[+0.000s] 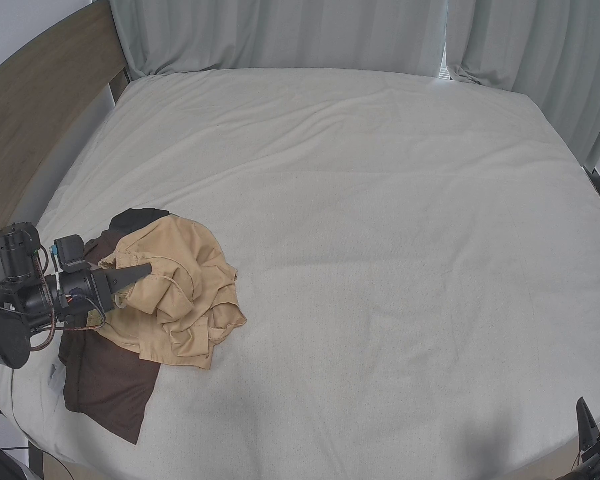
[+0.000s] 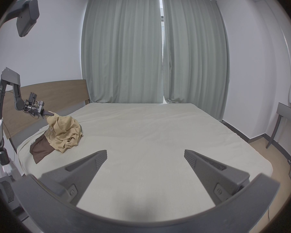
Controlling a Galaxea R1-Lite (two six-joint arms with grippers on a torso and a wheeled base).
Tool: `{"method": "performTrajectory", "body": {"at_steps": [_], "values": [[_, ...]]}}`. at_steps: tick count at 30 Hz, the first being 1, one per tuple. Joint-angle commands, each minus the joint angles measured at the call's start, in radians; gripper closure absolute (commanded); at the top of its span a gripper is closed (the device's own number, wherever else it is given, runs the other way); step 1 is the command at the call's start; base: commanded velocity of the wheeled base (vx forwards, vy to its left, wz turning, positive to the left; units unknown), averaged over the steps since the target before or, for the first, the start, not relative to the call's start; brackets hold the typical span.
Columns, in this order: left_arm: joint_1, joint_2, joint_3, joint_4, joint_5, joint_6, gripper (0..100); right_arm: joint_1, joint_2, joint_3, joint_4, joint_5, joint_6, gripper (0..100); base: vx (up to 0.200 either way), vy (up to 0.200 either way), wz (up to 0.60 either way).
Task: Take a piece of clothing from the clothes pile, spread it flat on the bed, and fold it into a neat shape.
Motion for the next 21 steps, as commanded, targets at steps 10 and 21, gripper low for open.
{"method": "performTrajectory", "body": {"at_steps": [10, 21], "values": [[-0.089, -0.145, 0.059, -0.001, 0.013, -0.080, 100, 0.000, -0.012, 0.018, 0.000, -0.001, 0.000, 0, 0.000, 0.000, 0.00], [-0.236, -0.203, 0.020, -0.007, 0.201, -0.293, 100, 0.000, -0.012, 0.018, 0.000, -0.001, 0.000, 0, 0.000, 0.000, 0.00]]}}
